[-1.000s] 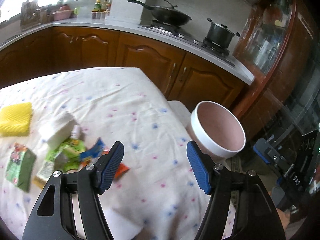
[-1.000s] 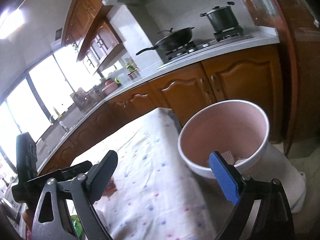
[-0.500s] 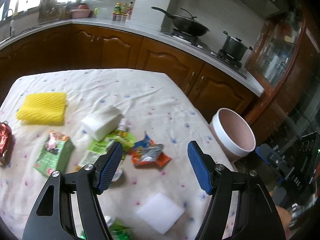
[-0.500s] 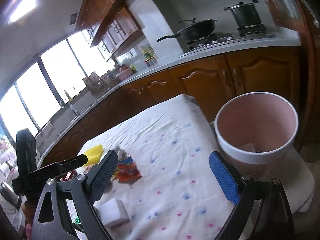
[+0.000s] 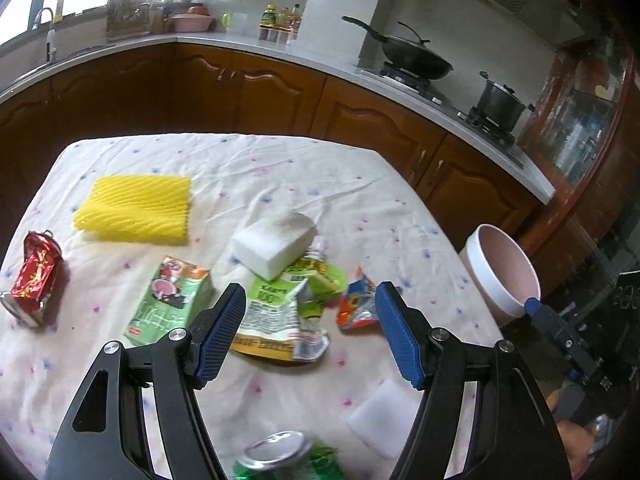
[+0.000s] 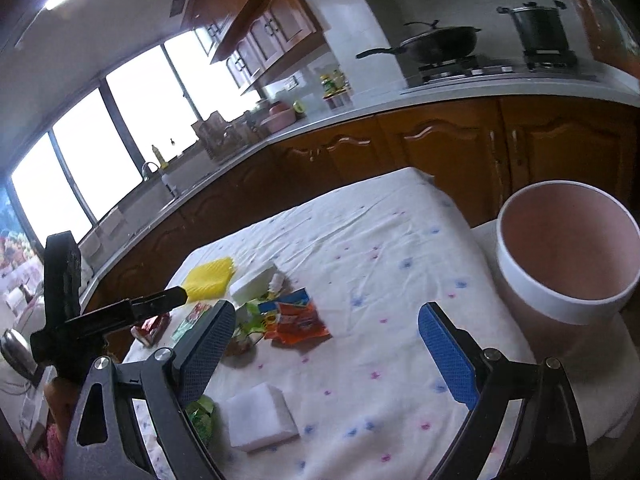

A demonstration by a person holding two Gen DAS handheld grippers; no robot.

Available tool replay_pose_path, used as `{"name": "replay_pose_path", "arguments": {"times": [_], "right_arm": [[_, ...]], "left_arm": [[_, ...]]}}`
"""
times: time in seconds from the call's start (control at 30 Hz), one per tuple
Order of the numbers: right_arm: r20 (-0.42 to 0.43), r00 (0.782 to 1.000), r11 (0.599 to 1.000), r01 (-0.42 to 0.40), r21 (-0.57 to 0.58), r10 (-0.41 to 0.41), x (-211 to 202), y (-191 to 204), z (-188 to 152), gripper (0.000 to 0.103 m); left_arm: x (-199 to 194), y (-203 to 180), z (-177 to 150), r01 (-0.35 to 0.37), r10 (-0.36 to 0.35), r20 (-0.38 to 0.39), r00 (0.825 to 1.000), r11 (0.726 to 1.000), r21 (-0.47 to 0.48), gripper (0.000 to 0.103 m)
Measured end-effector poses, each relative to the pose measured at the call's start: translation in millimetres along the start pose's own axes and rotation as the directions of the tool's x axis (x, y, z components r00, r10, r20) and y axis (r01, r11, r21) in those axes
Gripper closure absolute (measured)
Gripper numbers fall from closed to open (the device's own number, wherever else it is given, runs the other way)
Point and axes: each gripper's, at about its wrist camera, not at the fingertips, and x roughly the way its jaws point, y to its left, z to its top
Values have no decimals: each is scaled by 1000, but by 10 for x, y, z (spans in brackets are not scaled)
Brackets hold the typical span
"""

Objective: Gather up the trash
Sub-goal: 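Move both open tools back over the table trash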

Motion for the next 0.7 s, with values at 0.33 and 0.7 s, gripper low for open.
{"name": "replay_pose_path", "arguments": {"times": [0.33,0.7], "right_arm": [[-58,998,996,-34,-84,29,317,329,12,13],[-198,980,987,-35,-157,3,912,496,18,46]], "left_arm": [[129,225,125,-59,60,-16,998,998,28,35],[651,225,357,-44,71,-123,990,977,207,35]]}}
